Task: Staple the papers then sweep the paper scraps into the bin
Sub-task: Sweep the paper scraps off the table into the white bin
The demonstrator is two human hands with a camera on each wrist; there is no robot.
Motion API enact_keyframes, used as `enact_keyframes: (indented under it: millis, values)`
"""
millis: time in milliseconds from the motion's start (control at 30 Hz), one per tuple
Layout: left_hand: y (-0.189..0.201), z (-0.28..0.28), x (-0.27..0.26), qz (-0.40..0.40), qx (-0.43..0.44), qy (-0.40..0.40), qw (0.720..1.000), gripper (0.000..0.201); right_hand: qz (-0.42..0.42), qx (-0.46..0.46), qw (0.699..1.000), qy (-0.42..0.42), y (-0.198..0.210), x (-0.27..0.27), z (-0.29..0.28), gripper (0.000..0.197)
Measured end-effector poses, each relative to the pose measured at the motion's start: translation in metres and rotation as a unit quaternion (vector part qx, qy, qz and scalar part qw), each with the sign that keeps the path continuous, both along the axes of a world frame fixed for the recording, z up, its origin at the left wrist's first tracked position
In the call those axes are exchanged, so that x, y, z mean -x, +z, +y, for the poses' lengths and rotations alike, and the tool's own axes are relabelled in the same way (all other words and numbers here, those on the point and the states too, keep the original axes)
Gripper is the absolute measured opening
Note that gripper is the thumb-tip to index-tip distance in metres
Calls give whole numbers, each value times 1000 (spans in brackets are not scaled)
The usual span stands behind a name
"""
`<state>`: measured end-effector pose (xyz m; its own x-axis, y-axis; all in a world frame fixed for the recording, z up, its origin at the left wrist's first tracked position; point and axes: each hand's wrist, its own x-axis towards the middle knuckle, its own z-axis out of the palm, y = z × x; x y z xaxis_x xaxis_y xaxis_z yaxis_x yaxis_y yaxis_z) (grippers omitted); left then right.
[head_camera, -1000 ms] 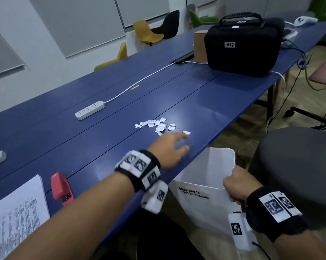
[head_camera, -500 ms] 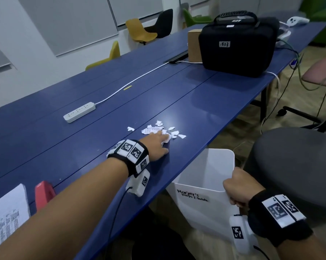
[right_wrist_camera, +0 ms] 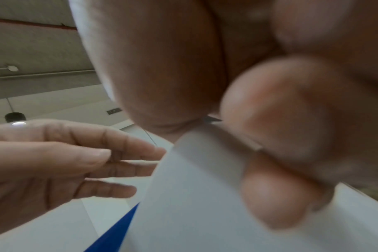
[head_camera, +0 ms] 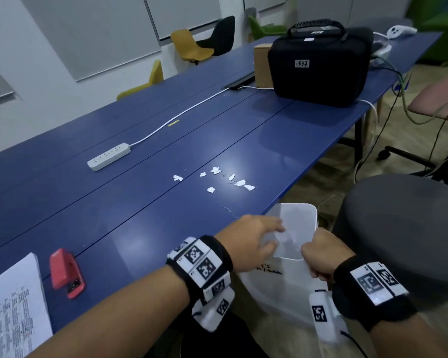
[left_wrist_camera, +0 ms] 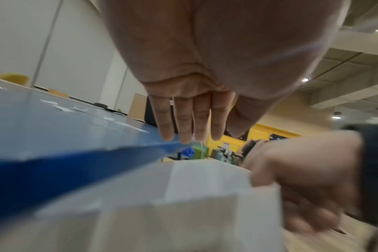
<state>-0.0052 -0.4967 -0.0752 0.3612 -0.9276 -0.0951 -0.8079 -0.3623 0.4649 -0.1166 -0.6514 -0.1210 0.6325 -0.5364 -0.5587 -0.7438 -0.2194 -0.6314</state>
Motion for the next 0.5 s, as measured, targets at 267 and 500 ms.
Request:
enact_keyframes:
  millis: [267, 500]
  values:
    - [-7, 16, -109, -65, -212, 233, 947, 79, -1, 5, 1000, 6, -2, 0, -4, 36]
    - [-10, 7, -54, -75, -258, 99, 958, 82, 11, 0, 1000, 9, 1, -3, -2, 32]
